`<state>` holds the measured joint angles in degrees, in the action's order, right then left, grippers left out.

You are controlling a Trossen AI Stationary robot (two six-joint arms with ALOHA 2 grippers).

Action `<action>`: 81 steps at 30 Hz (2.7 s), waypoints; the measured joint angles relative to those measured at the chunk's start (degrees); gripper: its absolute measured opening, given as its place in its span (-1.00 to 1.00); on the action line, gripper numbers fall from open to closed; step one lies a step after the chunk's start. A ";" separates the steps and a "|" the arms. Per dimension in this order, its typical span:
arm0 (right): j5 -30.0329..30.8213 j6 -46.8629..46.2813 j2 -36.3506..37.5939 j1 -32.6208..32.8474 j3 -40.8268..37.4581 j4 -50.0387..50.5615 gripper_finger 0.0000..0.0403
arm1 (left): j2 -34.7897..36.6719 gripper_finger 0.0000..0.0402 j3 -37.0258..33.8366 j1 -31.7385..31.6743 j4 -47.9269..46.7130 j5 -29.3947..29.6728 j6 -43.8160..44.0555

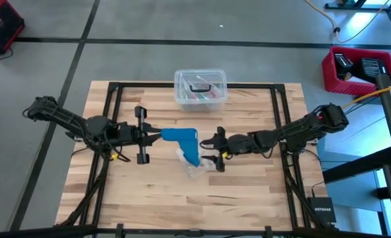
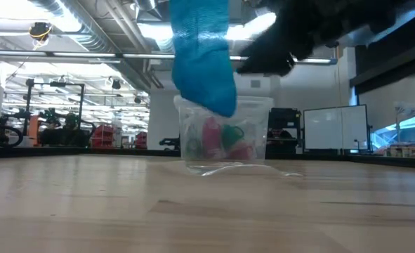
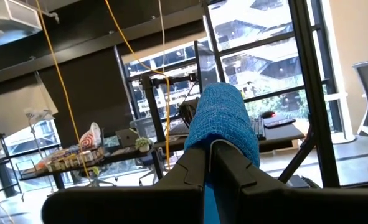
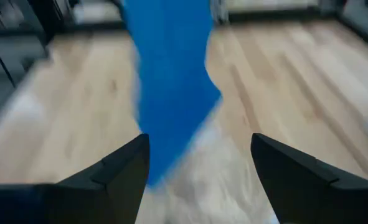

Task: Roll bandage
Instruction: Roll the blue bandage

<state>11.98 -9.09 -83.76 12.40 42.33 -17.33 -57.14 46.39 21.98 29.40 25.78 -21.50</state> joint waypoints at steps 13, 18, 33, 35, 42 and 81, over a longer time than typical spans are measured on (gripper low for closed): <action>2.91 2.65 -10.68 0.31 -0.01 -22.21 0.37 | 0.00 -0.99 0.00 0.00 1.00 -0.02 0.02; 1.56 7.74 -14.70 -0.65 0.07 -30.58 0.19 | 0.13 -0.99 0.00 0.02 1.79 -0.04 -0.62; -0.58 12.21 -16.65 2.59 0.04 -33.60 -0.91 | 0.13 -0.99 0.00 0.00 7.20 2.26 -5.27; 1.47 13.01 -16.36 4.38 0.04 -33.52 -0.94 | 0.13 -0.99 0.00 -0.03 9.81 4.99 -8.81; 6.06 14.04 -13.46 10.70 0.04 -32.89 -0.97 | 1.52 -0.99 -0.02 -0.44 14.71 13.07 -25.01; 22.15 25.69 -2.00 14.26 52.54 20.67 -0.98 | -19.58 -0.99 0.02 9.96 -27.96 6.58 5.18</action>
<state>34.13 16.60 -85.76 26.65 94.87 3.35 -76.72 46.41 31.93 1.44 32.36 -16.32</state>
